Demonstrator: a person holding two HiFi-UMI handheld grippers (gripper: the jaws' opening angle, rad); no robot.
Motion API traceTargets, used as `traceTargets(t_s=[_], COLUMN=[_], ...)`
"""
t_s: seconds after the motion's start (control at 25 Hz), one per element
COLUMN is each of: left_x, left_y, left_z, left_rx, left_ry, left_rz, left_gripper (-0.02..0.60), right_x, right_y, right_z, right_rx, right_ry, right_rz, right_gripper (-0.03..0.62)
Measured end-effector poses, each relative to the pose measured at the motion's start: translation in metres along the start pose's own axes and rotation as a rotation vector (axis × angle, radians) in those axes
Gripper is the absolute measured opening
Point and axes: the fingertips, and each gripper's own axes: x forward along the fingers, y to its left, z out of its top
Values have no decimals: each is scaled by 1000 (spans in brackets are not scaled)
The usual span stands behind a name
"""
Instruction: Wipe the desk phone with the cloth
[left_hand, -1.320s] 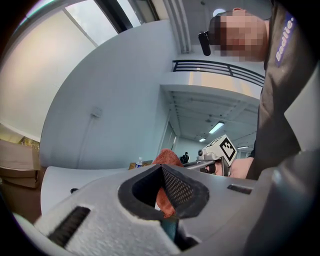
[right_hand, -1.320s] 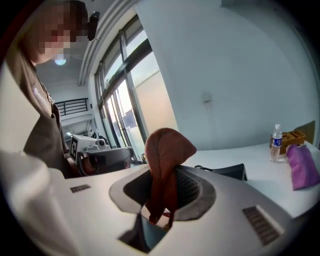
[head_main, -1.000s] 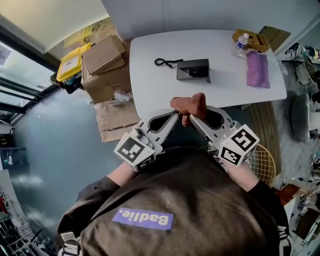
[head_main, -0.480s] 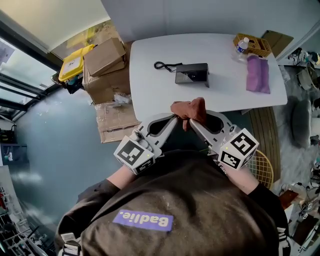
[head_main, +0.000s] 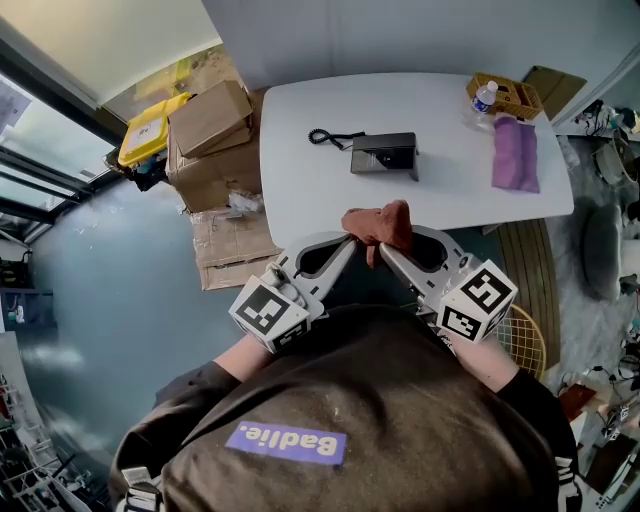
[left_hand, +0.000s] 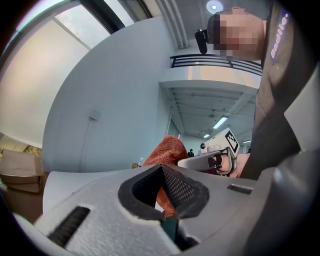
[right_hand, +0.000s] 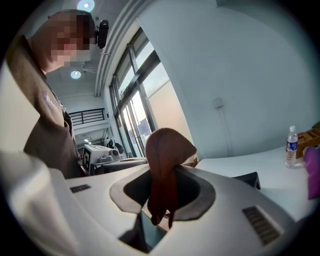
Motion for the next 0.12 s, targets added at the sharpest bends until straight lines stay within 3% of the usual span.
traceTargets(t_s=[0.12], left_x=[-2], left_y=[-2], left_z=[2], left_rx=[-5], left_ry=[1], left_rz=[-4], left_gripper=[17], right_x=[0], right_y=[2], right_z=[-1], right_rx=[0], right_ry=[1], right_rz=[-2], right_gripper=[112])
